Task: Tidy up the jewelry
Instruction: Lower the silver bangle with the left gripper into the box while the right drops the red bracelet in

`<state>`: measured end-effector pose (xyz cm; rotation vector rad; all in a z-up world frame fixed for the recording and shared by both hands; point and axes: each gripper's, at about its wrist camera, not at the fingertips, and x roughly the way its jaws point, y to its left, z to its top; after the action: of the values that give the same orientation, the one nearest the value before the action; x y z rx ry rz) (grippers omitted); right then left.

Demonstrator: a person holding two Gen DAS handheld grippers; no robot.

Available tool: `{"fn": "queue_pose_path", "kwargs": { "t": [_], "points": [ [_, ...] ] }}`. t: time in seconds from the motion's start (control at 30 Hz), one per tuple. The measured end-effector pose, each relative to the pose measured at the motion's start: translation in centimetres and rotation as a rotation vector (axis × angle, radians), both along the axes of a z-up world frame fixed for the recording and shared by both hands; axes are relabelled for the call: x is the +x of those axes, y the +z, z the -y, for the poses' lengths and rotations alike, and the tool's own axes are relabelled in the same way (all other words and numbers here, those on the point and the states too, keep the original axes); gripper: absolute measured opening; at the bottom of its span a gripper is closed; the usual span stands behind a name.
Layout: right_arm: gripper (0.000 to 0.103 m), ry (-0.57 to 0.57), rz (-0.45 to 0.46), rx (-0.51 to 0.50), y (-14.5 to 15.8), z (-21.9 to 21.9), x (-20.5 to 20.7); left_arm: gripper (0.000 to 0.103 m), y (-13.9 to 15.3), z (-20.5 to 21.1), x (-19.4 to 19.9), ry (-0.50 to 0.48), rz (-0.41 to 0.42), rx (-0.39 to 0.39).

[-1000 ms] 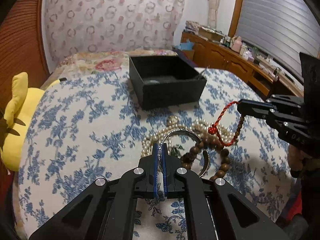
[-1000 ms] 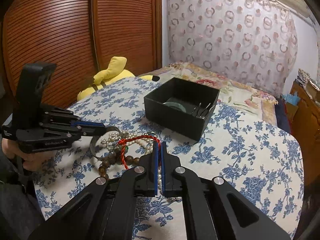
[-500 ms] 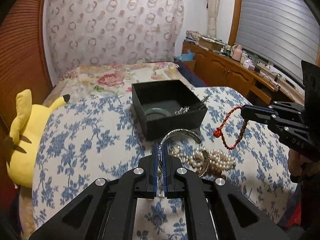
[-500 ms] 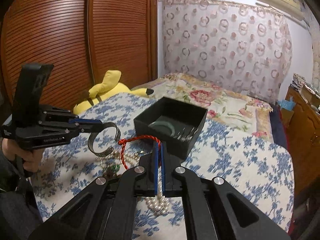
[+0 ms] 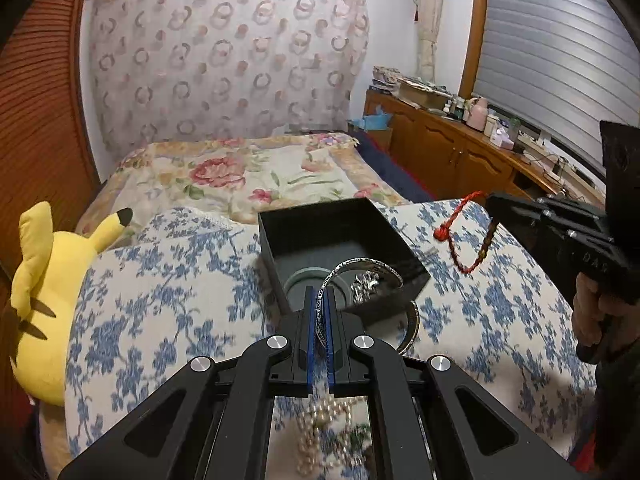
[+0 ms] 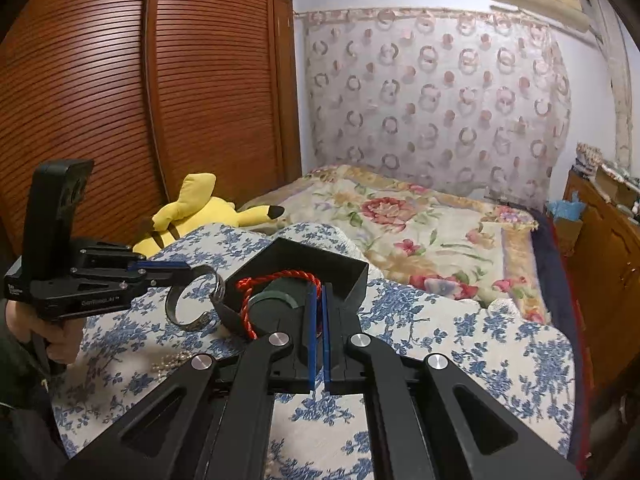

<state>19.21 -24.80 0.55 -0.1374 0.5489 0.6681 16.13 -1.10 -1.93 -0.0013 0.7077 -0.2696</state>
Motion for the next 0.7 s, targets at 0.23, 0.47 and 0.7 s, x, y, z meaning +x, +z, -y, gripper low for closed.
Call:
{"fn": "queue_pose_path", "kwargs": {
  "t": [0.23, 0.47, 0.7],
  "points": [
    [0.003, 0.035, -0.037, 0.012, -0.6, -1.2, 3.1, 0.003, -0.1, 0.4, 2.7, 0.007, -0.015, 0.012],
    [0.003, 0.049, -0.058, 0.006, -1.2, -3.0, 5.2, 0.004, -0.4, 0.5, 4.8, 0.016, -0.030, 0.009],
    [0.004, 0.076, -0.099, -0.044, -3.1, -4.9, 5.9, 0.005, -0.8, 0.4, 5.6, 0.021, -0.040, 0.003]
  ]
}}
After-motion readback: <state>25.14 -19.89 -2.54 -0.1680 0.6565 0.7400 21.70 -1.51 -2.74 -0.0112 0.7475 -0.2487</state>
